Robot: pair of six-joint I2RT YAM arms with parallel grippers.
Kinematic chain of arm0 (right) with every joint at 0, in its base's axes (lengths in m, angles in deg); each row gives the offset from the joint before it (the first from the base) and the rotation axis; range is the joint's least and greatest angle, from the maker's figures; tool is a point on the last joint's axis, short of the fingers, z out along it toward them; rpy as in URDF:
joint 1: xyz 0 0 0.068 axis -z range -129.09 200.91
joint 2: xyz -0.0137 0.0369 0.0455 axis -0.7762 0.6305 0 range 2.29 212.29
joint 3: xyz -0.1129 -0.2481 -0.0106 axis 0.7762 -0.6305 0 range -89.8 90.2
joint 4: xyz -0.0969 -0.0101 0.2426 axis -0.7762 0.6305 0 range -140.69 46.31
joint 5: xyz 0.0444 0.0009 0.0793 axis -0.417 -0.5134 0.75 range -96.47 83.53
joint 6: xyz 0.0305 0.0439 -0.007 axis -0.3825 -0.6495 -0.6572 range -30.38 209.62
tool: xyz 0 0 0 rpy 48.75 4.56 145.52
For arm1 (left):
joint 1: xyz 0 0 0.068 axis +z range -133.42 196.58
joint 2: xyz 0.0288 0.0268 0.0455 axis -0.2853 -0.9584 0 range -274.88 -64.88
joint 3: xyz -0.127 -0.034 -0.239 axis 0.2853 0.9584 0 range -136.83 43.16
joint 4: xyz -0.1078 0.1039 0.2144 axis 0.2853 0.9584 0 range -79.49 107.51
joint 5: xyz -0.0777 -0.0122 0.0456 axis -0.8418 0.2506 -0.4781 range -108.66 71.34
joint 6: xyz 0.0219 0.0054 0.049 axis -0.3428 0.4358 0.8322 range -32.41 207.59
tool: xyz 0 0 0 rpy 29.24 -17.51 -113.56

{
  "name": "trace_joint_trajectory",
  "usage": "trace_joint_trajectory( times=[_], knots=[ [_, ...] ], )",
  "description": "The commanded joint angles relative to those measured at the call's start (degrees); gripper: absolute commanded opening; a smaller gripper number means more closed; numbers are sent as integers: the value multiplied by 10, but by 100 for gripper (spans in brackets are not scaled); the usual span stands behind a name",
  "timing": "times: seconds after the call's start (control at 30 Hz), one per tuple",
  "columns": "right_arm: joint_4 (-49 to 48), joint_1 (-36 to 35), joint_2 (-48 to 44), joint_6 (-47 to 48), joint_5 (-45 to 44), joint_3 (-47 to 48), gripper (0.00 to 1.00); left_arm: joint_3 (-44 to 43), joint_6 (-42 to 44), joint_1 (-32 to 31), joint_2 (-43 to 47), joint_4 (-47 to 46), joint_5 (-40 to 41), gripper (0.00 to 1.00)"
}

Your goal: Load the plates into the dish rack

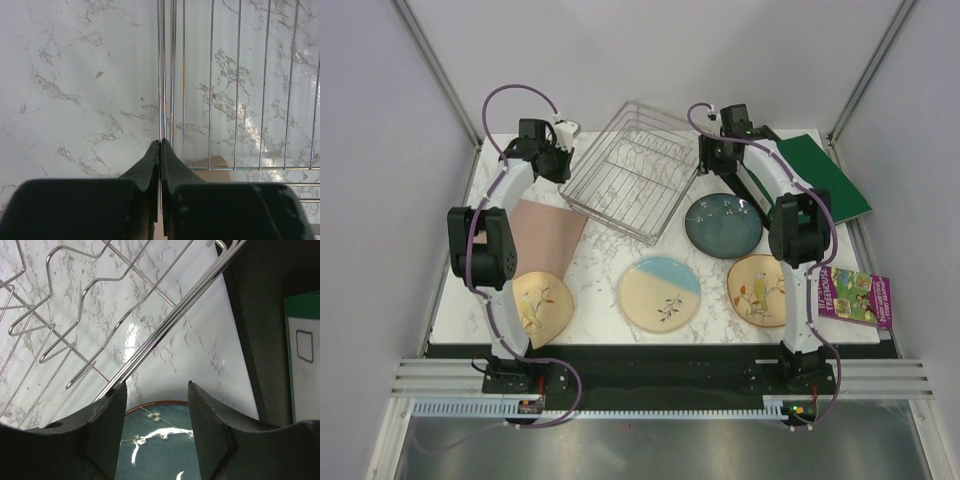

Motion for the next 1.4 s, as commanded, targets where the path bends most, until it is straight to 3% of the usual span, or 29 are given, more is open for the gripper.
trace_joint_trajectory(
  times=[0.0,0.5,0.87,1.1,1.13,1.17,1.23,1.37],
  knots=[
    [-74,-19,43,-6,15,70,62,16,-38,-34,22,23,-67,2],
    [-130,-20,143,-16,-15,212,69,-12,-36,-79,-2,31,-91,2],
    [-174,-33,192,-37,-32,262,72,23,-61,-103,28,37,-110,2],
    [-196,-34,213,-31,-65,289,78,-14,-69,-139,-5,37,-99,4],
    [-196,-32,209,-27,-69,288,78,-16,-74,-140,-5,37,-97,7],
    [-194,-30,204,-24,-70,283,78,-18,-91,-141,-3,36,-89,27],
    [-193,-23,175,-15,-69,264,78,-8,-106,-140,23,23,-46,49],
    [-190,-3,84,3,-31,188,79,75,-116,-138,128,-44,-3,58]
  ],
)
